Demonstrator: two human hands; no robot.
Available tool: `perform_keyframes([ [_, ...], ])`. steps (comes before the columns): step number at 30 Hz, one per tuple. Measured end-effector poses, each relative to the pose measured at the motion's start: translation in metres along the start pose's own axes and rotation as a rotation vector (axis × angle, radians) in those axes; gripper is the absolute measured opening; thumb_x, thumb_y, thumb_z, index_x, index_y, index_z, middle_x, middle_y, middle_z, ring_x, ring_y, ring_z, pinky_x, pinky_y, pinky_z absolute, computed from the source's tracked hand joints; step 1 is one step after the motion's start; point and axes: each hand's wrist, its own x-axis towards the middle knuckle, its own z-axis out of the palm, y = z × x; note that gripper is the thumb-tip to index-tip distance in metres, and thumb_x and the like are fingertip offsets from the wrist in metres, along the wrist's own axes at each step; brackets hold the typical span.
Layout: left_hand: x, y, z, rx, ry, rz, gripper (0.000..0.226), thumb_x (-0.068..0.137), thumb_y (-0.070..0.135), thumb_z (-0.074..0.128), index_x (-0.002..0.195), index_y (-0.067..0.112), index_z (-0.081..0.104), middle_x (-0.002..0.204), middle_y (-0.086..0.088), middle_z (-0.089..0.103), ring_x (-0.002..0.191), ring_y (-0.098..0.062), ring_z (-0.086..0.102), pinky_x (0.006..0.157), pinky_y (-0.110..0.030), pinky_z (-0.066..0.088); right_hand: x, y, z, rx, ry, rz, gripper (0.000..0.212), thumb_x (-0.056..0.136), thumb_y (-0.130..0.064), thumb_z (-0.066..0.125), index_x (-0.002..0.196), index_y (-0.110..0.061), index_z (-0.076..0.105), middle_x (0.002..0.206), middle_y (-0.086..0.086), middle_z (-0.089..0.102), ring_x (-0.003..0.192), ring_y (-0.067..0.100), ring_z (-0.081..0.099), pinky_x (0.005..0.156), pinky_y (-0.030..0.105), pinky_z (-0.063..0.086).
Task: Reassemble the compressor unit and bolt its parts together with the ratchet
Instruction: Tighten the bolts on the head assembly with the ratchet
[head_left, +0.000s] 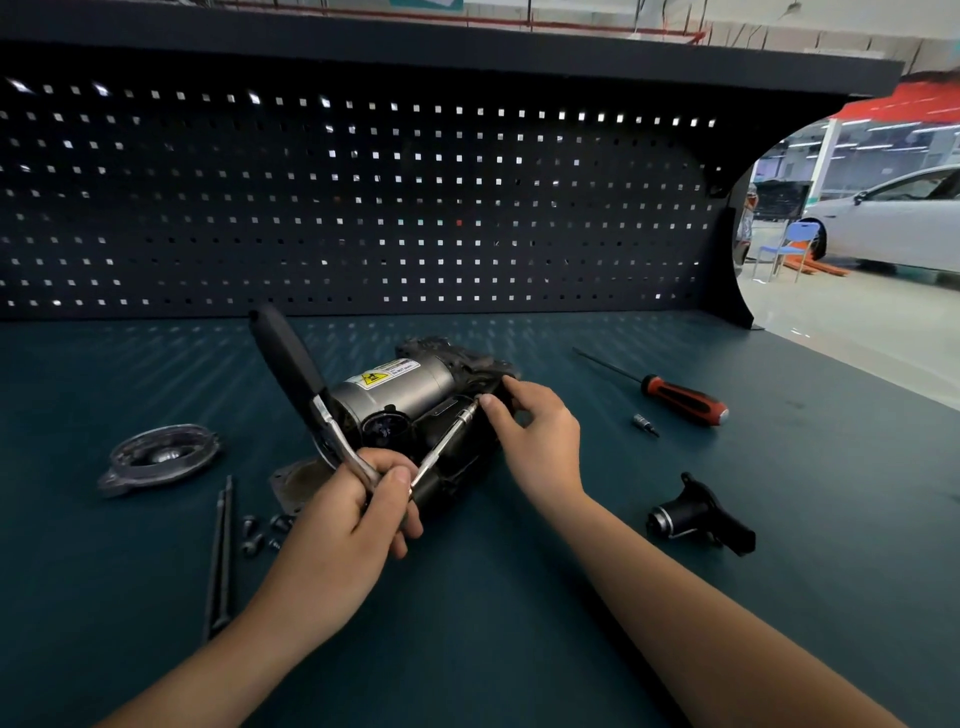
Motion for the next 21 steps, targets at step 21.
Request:
perform_keyframes([
  [21, 0.0058, -0.0047, -0.0068, -0.14, -0.015, -0.09, 0.021, 0.096, 0.011, 0.038, 0.087, 0.011, 0.056, 0.059, 0.002, 0.064, 0.047, -0.005, 0.052, 0.053, -0.014, 0.043, -0.0099, 0.0009, -0.0005, 0.276, -0.119, 0.085, 0.032, 0.079, 0.005, 0.053, 0.067, -0.024, 0.049, 0.088, -0.033, 0.053, 0.068, 0.007, 0.049, 0.056, 0.012, 0.039],
])
